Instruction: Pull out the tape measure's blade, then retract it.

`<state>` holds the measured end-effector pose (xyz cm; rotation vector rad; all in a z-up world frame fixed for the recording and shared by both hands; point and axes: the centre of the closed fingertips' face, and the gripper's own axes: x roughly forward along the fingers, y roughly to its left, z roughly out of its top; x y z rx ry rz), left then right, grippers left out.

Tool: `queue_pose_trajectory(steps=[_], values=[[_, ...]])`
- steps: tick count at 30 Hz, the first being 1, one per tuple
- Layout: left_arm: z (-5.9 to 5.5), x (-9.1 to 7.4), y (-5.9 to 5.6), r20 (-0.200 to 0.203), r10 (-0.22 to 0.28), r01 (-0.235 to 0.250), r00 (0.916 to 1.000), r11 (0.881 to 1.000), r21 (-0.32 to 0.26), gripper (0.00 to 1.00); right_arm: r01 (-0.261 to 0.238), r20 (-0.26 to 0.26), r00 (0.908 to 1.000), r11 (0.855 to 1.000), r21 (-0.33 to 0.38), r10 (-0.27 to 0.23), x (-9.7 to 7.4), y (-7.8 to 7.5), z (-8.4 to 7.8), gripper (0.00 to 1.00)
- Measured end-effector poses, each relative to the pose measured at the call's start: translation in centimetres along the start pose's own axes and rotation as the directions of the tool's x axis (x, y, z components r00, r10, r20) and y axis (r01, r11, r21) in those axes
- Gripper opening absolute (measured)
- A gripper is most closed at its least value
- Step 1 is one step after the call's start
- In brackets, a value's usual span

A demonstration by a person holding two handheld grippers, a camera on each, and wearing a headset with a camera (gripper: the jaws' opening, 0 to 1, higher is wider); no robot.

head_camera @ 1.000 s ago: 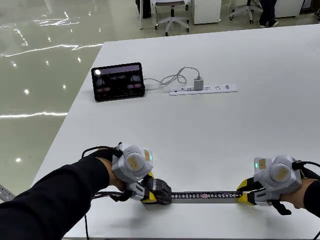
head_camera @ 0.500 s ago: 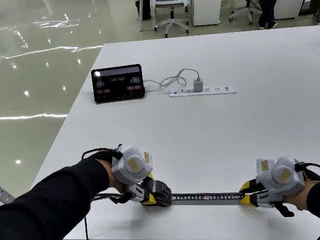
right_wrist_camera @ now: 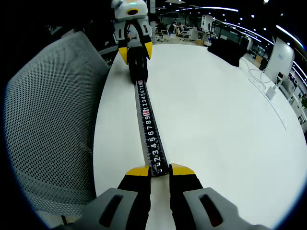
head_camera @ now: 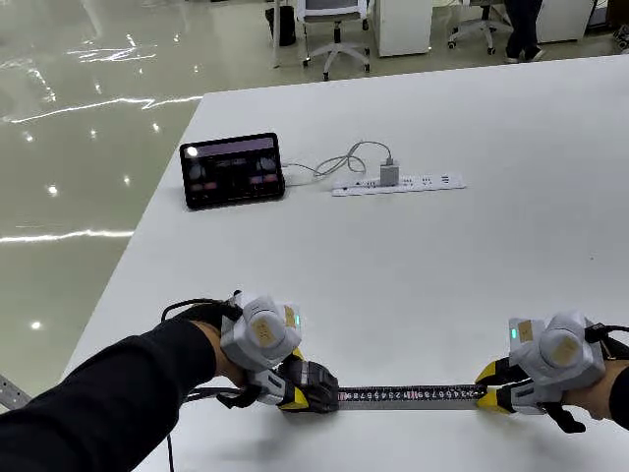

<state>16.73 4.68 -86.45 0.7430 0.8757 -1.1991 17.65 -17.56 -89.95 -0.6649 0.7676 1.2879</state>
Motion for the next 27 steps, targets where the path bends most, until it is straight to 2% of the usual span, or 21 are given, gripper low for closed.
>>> queue_pose_trajectory(steps=[27], values=[[0.01, 0.04, -0.02, 0.000, -0.001, 0.001, 1.0000, 1.000, -0.001, 0.30, 0.007, 0.000, 1.0000, 1.000, 0.010, -0.007, -0.60, -0.12, -0.71, 0.09]])
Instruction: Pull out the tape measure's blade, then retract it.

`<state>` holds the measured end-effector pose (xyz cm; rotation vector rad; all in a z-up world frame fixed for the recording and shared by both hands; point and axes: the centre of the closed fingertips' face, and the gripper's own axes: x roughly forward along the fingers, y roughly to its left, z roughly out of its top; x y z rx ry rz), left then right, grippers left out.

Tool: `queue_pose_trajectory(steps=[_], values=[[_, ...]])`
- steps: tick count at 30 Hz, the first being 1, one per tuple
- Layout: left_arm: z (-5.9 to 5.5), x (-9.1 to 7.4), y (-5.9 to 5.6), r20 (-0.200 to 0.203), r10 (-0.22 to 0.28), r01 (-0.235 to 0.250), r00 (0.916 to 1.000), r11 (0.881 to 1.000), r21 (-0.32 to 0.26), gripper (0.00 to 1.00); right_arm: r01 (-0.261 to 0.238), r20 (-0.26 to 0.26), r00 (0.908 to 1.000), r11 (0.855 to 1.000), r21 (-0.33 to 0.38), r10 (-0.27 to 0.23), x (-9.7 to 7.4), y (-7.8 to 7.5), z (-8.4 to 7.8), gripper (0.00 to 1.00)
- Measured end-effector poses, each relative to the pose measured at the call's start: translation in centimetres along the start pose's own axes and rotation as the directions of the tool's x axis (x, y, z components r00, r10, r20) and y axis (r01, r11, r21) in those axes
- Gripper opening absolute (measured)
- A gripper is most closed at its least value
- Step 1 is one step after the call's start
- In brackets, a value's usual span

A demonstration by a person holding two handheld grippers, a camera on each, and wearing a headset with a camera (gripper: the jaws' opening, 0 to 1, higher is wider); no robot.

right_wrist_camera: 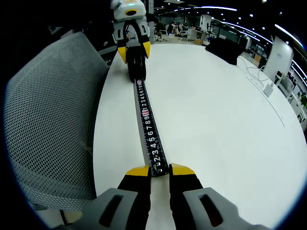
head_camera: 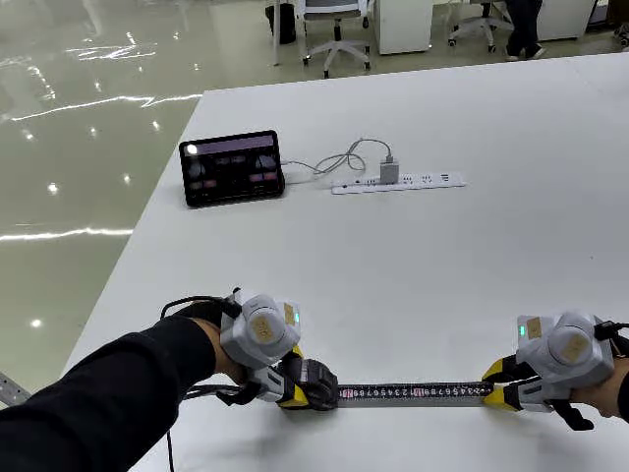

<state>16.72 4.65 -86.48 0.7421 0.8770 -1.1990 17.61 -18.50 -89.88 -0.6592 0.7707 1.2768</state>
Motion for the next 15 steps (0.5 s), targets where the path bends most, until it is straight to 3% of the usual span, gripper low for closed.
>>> queue_pose_trajectory(steps=[15], values=[[0.00, 0.03, 0.02, 0.001, -0.001, 0.001, 1.0000, 1.000, 0.000, 0.30, 0.002, -0.004, 1.0000, 1.000, -0.001, -0.002, -0.15, -0.05, -0.28, 0.09]])
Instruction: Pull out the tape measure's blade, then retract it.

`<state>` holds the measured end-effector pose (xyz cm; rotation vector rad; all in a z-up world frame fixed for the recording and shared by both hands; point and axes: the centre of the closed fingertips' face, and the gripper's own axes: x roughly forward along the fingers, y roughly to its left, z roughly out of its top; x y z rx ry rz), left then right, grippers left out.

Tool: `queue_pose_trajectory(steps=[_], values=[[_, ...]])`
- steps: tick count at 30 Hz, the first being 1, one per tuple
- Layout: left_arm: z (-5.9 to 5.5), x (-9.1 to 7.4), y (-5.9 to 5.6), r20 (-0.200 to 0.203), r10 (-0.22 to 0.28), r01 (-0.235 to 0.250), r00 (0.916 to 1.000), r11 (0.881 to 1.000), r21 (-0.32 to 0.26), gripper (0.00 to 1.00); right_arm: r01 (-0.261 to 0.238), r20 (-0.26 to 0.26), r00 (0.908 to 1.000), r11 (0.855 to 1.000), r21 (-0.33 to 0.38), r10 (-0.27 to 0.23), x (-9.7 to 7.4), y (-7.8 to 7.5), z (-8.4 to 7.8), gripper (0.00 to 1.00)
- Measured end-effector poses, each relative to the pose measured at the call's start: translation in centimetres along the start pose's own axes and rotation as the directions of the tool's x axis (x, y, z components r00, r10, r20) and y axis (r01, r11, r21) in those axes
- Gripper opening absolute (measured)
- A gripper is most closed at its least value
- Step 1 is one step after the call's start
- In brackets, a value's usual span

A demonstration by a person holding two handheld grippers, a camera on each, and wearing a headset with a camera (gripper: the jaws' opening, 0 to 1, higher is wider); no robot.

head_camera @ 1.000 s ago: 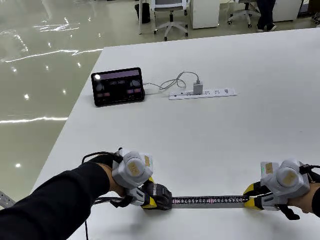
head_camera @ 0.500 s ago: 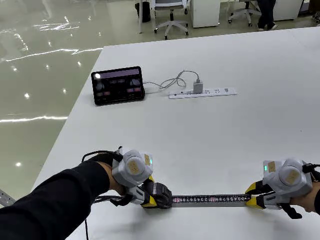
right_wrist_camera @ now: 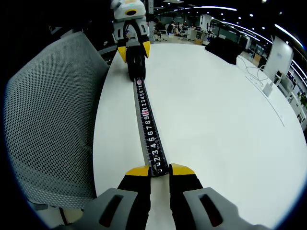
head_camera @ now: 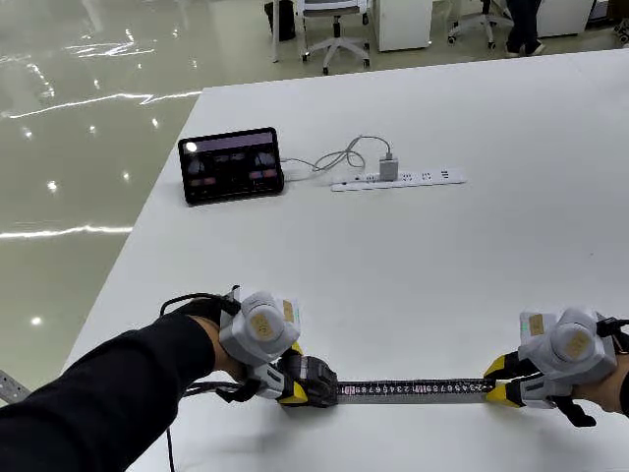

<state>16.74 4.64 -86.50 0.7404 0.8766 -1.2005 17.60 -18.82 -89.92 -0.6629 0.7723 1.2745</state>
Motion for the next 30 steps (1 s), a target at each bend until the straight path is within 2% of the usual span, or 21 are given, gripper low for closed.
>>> queue_pose_trajectory(steps=[30], values=[[0.06, -0.08, -0.07, 0.003, -0.001, 0.001, 1.0000, 1.000, 0.000, 0.30, 0.005, -0.013, 0.9999, 1.000, 0.010, -0.005, -0.80, -0.27, -1.01, 0.09]])
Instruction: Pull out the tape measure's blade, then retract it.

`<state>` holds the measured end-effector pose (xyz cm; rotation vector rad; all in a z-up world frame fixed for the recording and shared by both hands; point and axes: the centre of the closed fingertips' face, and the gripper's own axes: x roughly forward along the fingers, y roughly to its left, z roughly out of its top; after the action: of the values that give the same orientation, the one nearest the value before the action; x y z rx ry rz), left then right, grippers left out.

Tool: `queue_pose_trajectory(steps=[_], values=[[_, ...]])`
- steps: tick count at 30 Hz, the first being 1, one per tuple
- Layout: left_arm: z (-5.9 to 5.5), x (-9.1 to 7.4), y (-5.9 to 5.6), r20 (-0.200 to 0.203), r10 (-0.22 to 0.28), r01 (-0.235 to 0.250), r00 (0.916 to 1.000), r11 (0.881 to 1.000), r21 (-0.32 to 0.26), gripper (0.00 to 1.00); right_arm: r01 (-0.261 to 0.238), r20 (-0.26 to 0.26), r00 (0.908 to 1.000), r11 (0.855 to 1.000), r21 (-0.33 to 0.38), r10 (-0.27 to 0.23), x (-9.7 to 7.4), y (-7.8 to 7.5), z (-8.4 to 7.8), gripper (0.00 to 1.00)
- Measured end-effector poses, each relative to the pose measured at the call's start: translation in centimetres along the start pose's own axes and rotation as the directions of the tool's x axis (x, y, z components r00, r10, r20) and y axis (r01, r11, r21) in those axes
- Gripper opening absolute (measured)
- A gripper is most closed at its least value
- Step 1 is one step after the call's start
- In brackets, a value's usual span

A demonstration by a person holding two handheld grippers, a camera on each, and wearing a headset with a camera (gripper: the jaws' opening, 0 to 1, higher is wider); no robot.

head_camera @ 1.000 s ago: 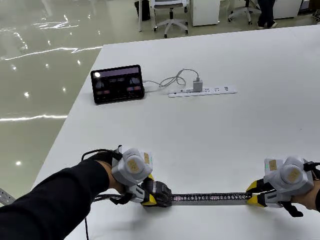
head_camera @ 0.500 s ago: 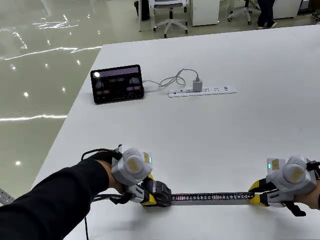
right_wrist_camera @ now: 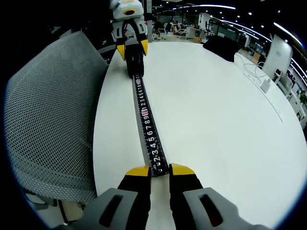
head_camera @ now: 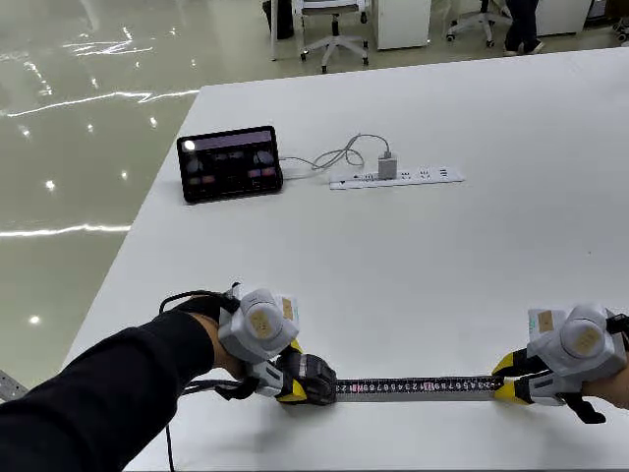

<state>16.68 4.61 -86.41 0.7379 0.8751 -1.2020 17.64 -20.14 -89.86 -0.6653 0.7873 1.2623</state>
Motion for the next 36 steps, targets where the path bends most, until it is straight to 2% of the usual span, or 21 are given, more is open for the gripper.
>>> queue_pose_trajectory(steps=[36], values=[[0.0, 0.1, 0.0, 0.000, -0.003, 0.003, 1.0000, 1.000, 0.003, 0.30, -0.002, -0.020, 0.9998, 1.000, 0.017, 0.002, -0.9, -0.4, -1.1, 0.09]])
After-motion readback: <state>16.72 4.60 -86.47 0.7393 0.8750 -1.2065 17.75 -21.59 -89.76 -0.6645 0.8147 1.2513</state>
